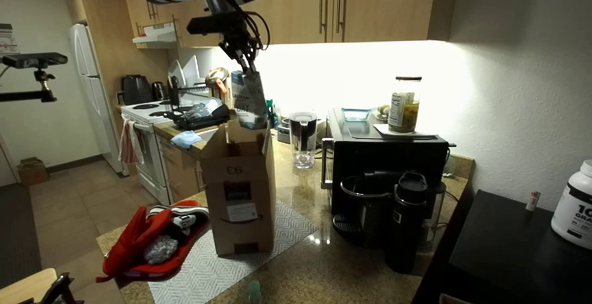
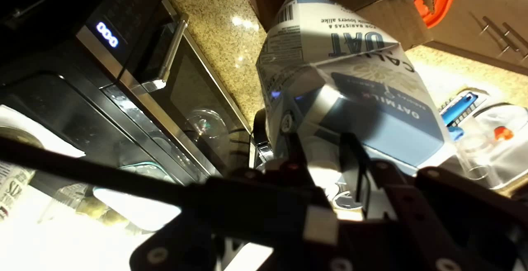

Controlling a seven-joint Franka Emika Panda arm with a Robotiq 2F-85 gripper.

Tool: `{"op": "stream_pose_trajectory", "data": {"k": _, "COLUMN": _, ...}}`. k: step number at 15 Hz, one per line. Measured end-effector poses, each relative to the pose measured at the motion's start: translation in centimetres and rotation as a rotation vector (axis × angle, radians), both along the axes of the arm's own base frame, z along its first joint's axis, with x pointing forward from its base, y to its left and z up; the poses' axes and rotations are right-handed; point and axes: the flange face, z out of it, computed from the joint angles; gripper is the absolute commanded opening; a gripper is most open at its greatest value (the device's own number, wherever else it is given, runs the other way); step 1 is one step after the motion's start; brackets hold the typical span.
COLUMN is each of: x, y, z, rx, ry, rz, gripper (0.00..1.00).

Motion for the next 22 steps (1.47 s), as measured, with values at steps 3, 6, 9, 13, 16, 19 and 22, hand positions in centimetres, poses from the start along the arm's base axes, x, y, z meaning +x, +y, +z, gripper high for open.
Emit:
{"op": "stream_pose_trajectory", "data": {"k": 3, "x": -0.1, "y": -1.4, "z": 0.7, "rx": 0.039, "ry": -0.003, "rz": -0.089, "gripper": 0.07}}
{"op": "stream_pose_trajectory", "data": {"k": 6, "x": -0.2, "y": -2.5, "z": 1.3, "rx": 0.089, "ry": -0.001, "rz": -0.170, "gripper": 0.07}}
{"op": "stream_pose_trajectory", "data": {"k": 9, "x": -0.4, "y": -3.3, "z": 2.1, "rx": 0.135, "ry": -0.005, "rz": -0.243, "gripper": 0.07}}
{"op": "stream_pose_trajectory", "data": {"k": 13, "x": -0.8, "y": -4.2, "z": 2.8, "rx": 0.182, "ry": -0.009, "rz": -0.355, "gripper": 0.07}}
{"op": "stream_pose_trajectory", "data": {"k": 16, "x": -0.8, "y": -5.3, "z": 1.9, "rx": 0.180, "ry": 0.003, "rz": -0.457, "gripper": 0.07}}
{"op": "stream_pose_trajectory", "data": {"k": 19, "x": -0.8, "y": -6.6, "z": 0.2, "rx": 0.147, "ry": 0.016, "rz": -0.556, "gripper": 0.07}}
{"op": "stream_pose_trajectory", "data": {"k": 22, "x": -0.8, "y": -8.0, "z": -1.2, "rx": 0.123, "ry": 0.021, "rz": -0.646, "gripper": 0.07}}
